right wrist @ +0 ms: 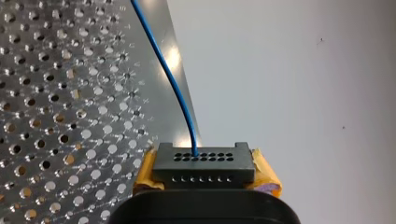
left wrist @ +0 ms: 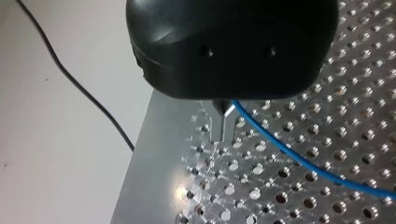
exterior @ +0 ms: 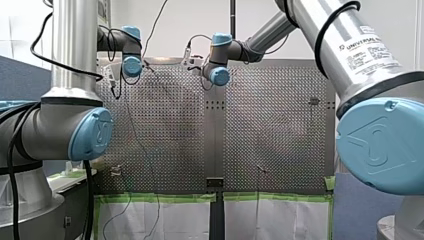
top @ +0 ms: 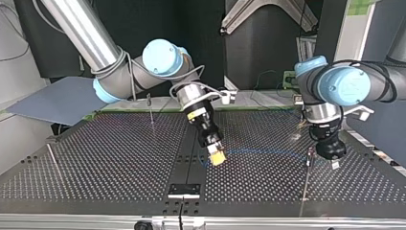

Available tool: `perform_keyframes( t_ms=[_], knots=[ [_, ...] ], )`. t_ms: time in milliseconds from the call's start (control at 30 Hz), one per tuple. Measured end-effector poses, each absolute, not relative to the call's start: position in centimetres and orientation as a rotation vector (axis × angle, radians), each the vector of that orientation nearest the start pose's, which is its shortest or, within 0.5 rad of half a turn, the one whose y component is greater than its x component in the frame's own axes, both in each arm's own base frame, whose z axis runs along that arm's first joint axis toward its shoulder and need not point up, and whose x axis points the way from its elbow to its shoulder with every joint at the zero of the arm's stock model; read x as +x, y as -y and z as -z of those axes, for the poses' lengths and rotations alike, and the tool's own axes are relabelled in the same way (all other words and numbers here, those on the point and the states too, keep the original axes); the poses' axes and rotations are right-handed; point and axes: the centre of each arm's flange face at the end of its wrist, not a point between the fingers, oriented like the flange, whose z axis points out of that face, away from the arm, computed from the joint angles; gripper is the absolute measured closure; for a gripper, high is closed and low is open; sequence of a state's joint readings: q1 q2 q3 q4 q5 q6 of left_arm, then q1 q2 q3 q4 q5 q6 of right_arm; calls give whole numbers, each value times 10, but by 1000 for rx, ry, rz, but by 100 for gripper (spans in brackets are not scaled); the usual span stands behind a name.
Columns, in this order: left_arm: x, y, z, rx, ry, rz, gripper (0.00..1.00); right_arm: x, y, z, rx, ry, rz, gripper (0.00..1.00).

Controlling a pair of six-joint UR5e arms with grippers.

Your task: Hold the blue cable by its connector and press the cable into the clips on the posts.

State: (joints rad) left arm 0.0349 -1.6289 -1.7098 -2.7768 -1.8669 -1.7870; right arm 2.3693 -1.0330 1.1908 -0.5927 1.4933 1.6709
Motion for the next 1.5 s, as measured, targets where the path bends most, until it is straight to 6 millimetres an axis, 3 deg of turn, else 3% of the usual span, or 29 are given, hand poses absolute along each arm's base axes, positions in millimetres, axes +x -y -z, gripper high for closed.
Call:
perform_keyframes(
  t_ms=[267,500,833,1200,1233,1267,1300,1367,1400,1433,1500],
  knots=[
    [547,76,-432,-425,-1341,-27,100,630,436,-411,1349,538,-2165,100],
    [557,68,-437,-415,-1323,-4,100,629,451,-419,1328,531,-2167,100],
    [561,74,-439,-377,-1318,76,100,626,455,-418,1350,538,-2155,100],
    [552,66,-430,-437,-1386,-11,97,626,454,-416,1365,542,-2147,100],
    [551,65,-430,-444,-1389,-19,70,626,454,-416,1366,543,-2147,100],
    [550,64,-429,-449,-1392,-26,53,626,454,-416,1366,543,-2146,100],
    [550,64,-429,-450,-1393,-29,53,626,454,-416,1366,542,-2145,100],
    [549,64,-429,-447,-1399,-30,16,626,454,-416,1365,542,-2145,100],
    [549,64,-429,-445,-1404,-28,16,626,454,-416,1365,542,-2145,100],
    [548,65,-428,-443,-1408,-24,0,626,454,-416,1365,542,-2145,100],
    [547,65,-428,-441,-1421,-8,0,625,455,-416,1365,542,-2145,100]
  ],
)
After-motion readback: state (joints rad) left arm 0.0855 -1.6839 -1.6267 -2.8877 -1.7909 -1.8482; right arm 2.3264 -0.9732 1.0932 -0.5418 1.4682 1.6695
